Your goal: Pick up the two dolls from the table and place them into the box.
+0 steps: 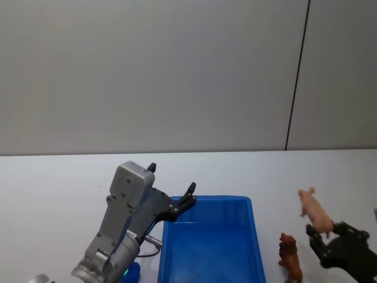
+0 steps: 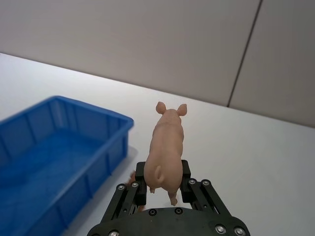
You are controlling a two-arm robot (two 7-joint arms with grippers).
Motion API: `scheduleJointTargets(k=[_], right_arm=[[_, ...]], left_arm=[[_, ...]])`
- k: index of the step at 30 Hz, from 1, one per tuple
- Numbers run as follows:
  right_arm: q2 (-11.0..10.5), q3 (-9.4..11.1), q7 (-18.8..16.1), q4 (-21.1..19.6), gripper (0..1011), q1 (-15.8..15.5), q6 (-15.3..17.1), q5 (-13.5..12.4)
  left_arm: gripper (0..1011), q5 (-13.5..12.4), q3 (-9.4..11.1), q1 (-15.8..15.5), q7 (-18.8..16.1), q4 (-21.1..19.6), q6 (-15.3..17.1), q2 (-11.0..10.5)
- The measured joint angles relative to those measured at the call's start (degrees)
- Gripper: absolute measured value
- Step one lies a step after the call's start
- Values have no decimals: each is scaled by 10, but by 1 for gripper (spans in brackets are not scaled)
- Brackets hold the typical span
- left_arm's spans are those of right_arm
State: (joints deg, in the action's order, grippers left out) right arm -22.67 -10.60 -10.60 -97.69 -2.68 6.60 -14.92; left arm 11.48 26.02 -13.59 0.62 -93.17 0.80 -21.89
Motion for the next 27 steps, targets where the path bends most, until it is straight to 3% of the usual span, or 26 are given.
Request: scheduleJointTargets(k=[13,23,27], right_arm=[[24,-18,-82,-6,360,46,28,11],[65,-49,-151,31,361,94,76,24],[77,-58,-162,45,474,107,87,27]], left_arm=[[1001,0,0,0,0,0,0,0],[1002,0,0,0,0,0,0,0],[1001,0,0,0,0,0,0,0]])
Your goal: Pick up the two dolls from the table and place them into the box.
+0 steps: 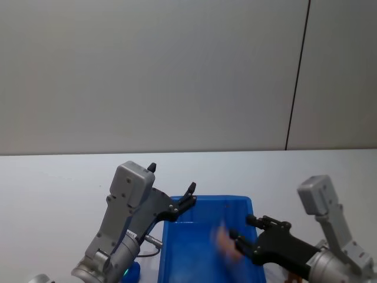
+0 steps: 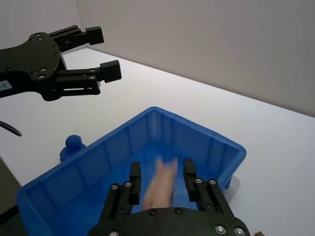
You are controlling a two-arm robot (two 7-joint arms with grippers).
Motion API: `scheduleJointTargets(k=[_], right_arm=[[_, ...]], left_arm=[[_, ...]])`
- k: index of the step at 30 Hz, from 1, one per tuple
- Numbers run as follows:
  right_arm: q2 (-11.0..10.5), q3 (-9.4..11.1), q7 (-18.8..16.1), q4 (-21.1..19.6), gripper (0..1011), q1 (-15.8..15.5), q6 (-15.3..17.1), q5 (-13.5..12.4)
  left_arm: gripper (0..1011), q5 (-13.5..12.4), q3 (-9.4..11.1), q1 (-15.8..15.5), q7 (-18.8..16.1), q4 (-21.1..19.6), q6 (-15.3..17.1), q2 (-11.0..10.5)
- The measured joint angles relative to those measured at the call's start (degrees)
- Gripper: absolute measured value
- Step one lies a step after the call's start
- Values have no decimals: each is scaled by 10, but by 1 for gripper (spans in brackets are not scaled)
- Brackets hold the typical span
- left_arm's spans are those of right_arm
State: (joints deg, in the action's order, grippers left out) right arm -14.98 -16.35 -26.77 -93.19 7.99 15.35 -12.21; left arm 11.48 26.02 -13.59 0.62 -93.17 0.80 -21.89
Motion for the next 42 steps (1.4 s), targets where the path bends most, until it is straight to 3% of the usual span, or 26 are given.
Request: scheduleJointTargets(k=[8,18,29,42], right_arm=[[11,-8,-3,15,718,12,6,4],[3,-4,42,6,1001,-2,-12,0],[-36,21,104,-34,1001,-47,-27,-27],[-69,42,137,-51,1001,-85,7,-67]], left_arm=[[1001,0,0,0,0,0,0,0],[1001,0,0,0,0,0,0,0],[1001,0,0,0,0,0,0,0],[1001,0,0,0,0,0,0,0]])
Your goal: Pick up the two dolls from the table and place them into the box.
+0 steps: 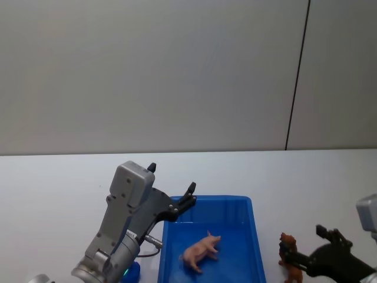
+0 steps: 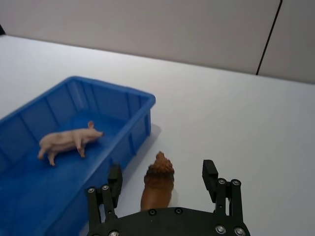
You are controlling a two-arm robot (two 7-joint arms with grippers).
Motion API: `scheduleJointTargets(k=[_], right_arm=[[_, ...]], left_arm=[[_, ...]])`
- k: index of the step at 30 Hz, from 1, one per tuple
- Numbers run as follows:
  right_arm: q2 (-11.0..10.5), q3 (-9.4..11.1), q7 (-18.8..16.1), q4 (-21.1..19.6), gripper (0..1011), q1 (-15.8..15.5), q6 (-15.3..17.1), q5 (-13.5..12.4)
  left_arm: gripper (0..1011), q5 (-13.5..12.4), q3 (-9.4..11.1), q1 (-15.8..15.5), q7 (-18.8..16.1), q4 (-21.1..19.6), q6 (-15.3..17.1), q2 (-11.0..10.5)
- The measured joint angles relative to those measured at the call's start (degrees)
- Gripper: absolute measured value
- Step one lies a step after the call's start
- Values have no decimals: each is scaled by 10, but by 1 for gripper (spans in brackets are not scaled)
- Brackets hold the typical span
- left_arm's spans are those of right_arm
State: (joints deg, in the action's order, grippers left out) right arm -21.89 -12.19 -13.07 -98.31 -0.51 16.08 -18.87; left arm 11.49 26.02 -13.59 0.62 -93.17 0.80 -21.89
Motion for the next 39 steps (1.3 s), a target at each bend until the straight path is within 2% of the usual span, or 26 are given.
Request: scheduleJointTargets(k=[7,16,19,22,27,33,34,37,39], right_arm=[[-3,-1,-5,17,1001,-4,19,-4],[5,-8,-17,45,986,1,36,-6],[9,-11,-20,57,891,5,38,-7],[12,-12,-22,62,842,8,38,-8],[18,-15,-23,71,678,13,38,-9],[21,-17,-20,74,517,16,35,-9],[21,-17,-19,74,454,16,34,-9],[22,-17,-15,73,357,16,31,-8],[23,-17,-11,71,327,16,29,-8]], left_arm=[[1001,0,0,0,0,0,0,0],[1001,0,0,0,0,0,0,0],[1001,0,0,0,0,0,0,0],[1001,0,0,0,0,0,0,0],[1001,0,0,0,0,0,0,0],[1001,0,0,0,0,0,0,0],[1001,0,0,0,0,0,0,0],[1001,0,0,0,0,0,0,0],[1001,0,0,0,0,0,0,0]])
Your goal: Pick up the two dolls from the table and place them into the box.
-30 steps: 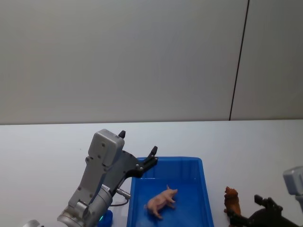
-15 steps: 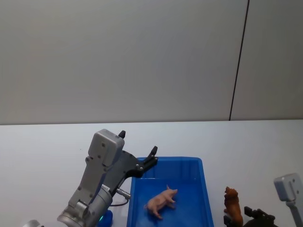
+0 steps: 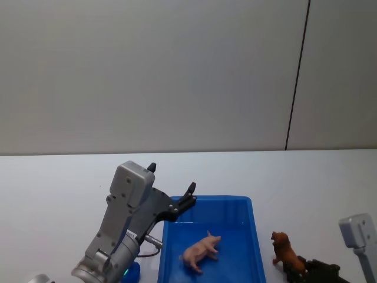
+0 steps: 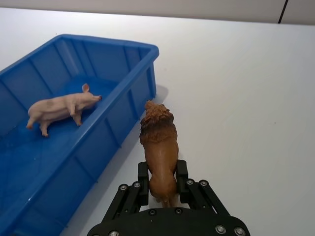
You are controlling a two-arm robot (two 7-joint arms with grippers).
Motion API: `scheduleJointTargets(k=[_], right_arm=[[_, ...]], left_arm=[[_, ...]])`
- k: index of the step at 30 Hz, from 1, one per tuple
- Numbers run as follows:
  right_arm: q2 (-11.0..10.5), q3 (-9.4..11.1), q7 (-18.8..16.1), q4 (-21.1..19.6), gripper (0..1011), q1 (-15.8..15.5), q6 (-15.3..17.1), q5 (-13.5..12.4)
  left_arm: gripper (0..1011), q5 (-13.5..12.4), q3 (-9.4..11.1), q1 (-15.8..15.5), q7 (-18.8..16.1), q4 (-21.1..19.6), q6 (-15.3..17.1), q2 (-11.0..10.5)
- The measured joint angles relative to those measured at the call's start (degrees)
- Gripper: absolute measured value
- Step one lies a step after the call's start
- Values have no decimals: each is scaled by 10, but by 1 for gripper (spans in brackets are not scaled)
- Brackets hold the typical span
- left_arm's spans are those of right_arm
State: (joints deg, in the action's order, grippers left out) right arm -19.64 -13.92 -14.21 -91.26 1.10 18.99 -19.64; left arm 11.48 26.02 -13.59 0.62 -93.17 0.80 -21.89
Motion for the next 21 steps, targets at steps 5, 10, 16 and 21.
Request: scheduleJointTargets(k=[5,10,16,21], right_arm=[[0,0,10,-8,313,0,-8,4],[1,1,19,-24,313,2,-20,12],[3,2,21,-43,313,10,-31,23],[10,0,7,-56,313,26,-34,33]], left_arm=[[1001,0,0,0,0,0,0,0],[1001,0,0,0,0,0,0,0],[1001,0,0,0,0,0,0,0],[1001,0,0,0,0,0,0,0]])
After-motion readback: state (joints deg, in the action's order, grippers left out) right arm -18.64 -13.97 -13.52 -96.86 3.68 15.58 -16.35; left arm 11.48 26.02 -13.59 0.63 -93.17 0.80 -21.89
